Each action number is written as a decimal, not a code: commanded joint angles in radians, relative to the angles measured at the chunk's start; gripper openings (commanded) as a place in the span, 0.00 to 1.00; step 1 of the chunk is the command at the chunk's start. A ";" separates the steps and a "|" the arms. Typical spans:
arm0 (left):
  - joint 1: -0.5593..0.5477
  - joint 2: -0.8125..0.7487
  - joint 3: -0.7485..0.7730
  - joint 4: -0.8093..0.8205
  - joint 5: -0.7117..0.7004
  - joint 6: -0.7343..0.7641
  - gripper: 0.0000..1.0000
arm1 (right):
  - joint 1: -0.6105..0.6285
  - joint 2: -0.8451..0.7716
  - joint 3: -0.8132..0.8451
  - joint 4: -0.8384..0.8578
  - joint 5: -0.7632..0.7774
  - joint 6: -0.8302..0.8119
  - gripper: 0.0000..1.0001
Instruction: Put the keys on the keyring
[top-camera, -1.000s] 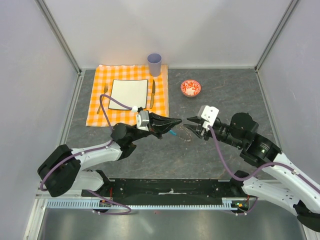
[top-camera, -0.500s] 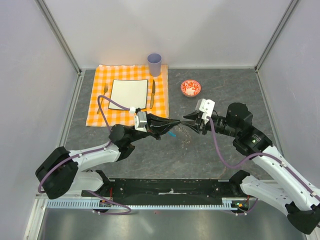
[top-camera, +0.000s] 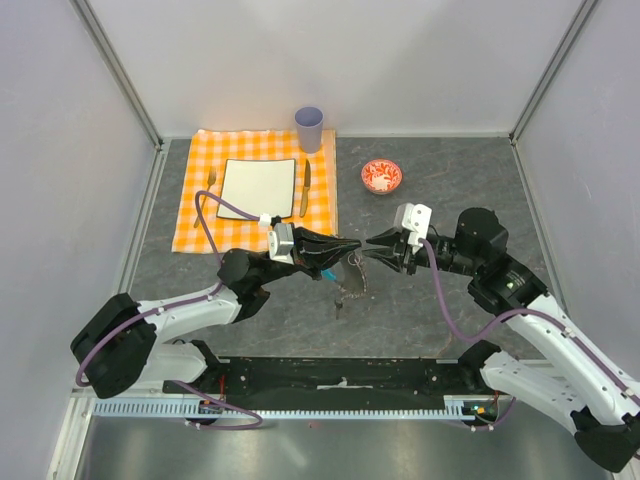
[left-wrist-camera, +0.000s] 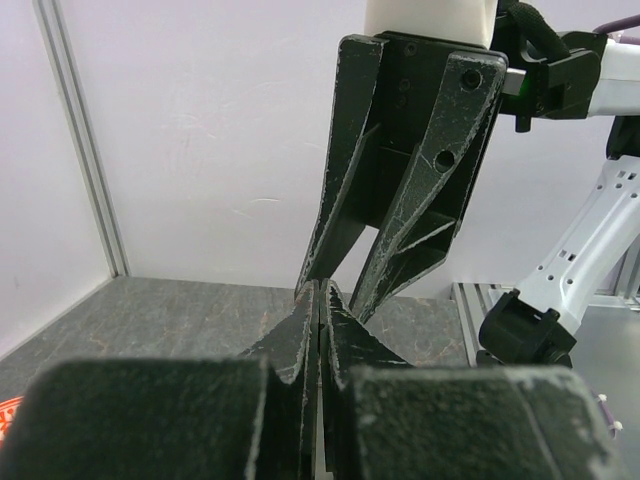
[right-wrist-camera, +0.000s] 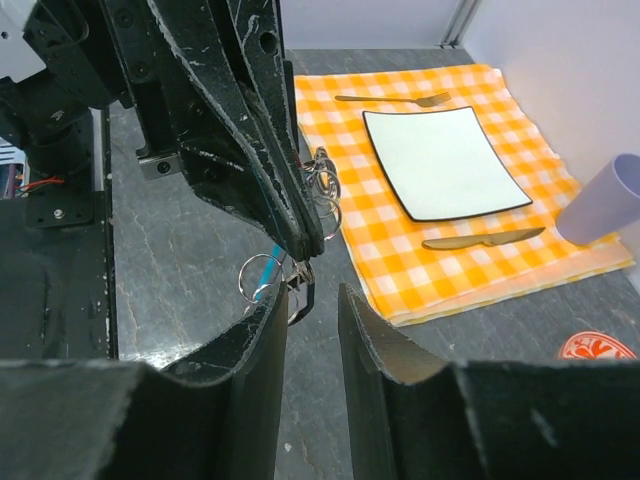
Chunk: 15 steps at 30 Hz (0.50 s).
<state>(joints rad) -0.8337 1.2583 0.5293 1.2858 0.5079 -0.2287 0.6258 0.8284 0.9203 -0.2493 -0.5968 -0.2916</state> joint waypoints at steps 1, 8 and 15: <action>-0.007 -0.026 0.009 0.342 -0.002 -0.031 0.02 | -0.003 0.024 0.005 0.039 -0.080 0.003 0.33; -0.005 -0.030 0.014 0.343 0.011 -0.037 0.02 | -0.005 0.049 0.011 0.082 -0.095 0.011 0.26; -0.005 -0.031 0.014 0.343 0.015 -0.037 0.02 | -0.003 0.061 0.014 0.094 -0.103 0.012 0.18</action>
<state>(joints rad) -0.8337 1.2575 0.5293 1.2858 0.5243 -0.2440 0.6250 0.8833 0.9203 -0.2142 -0.6613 -0.2836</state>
